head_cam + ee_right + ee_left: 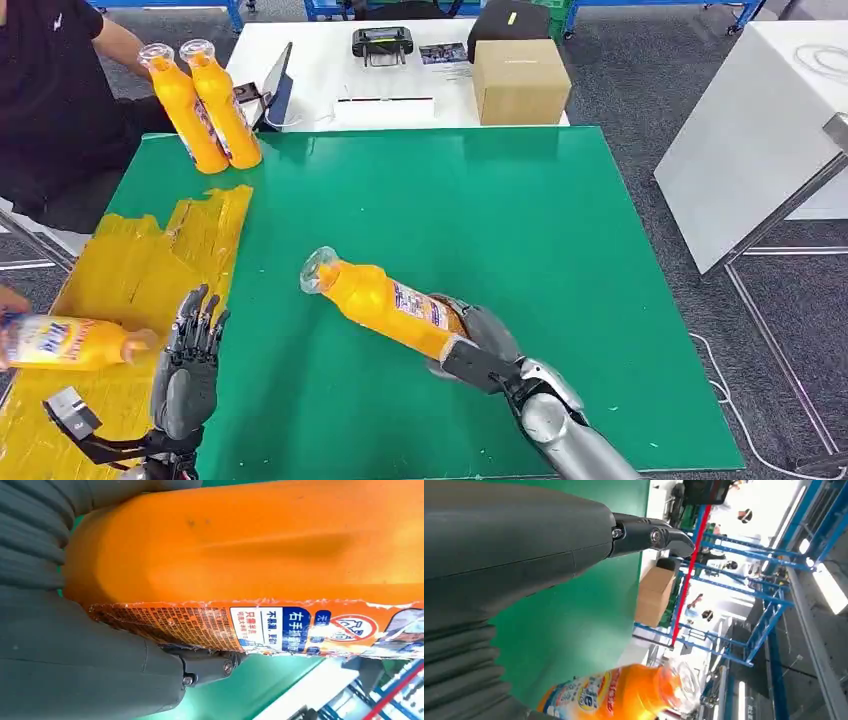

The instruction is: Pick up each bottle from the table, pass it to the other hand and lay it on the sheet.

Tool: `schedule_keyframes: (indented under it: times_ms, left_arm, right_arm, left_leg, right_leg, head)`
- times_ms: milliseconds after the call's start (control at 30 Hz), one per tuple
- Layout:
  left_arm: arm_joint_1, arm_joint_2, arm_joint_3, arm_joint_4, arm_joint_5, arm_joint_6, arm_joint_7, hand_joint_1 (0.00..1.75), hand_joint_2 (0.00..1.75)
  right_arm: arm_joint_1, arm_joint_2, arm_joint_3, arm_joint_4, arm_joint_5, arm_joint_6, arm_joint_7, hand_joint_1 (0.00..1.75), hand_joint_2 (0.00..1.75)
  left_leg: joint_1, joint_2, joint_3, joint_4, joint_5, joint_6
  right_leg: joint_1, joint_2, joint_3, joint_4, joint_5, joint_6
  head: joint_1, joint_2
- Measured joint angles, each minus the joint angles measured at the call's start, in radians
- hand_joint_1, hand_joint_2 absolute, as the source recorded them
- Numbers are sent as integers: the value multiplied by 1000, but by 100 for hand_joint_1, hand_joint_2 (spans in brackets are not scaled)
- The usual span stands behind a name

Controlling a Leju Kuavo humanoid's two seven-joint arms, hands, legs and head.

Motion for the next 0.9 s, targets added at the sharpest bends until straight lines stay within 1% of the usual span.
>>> schedule_keyframes:
  times_ms: [67,133,233,300,400,500,733,900]
  left_arm:
    - [3,-5,2,-5,1,-1,1,0,175]
    - [9,-11,2,-10,20,-16,2,0,175]
    - [37,-41,0,-57,12,7,-8,0,175]
    - [51,-62,-13,-89,1,41,-15,0,175]
    - [59,-76,-37,-106,18,52,-11,0,175]
    - [59,-85,-70,-107,21,51,-9,0,175]
    - [60,-92,-179,-107,5,70,-11,0,175]
    - [60,-92,-229,-107,24,68,-13,0,175]
  right_arm:
    - [7,6,-8,-11,-1,0,-6,175,175]
    - [21,18,-22,-27,-20,0,-50,175,175]
    - [70,59,-47,-120,-49,-6,-101,175,175]
    - [92,88,-44,-181,-63,-5,-99,175,175]
    - [84,123,-36,-211,-84,1,-76,175,175]
    - [57,161,-14,-204,-92,12,-64,175,175]
    - [-21,256,95,-103,-67,25,-45,175,175]
    - [-49,292,175,-46,-60,21,-27,175,175]
  left_leg:
    - [0,0,0,0,0,0]
    - [0,0,0,0,0,0]
    - [0,0,-1,0,0,0]
    - [0,0,-3,0,0,0]
    - [0,0,-4,0,0,0]
    - [0,0,-3,0,1,-1]
    - [0,0,-4,0,1,-1]
    - [0,0,-4,0,1,-1]
  right_leg:
    - [0,0,0,0,0,0]
    - [0,0,0,0,0,0]
    - [0,0,-1,0,0,0]
    - [0,0,-3,0,0,0]
    - [1,0,-4,0,0,0]
    - [1,0,-4,0,0,0]
    - [1,0,-4,0,0,0]
    - [1,0,-4,0,0,0]
  head:
    - [0,0]
    - [0,0]
    - [0,0]
    - [0,0]
    - [0,0]
    - [0,0]
    - [0,0]
    - [0,0]
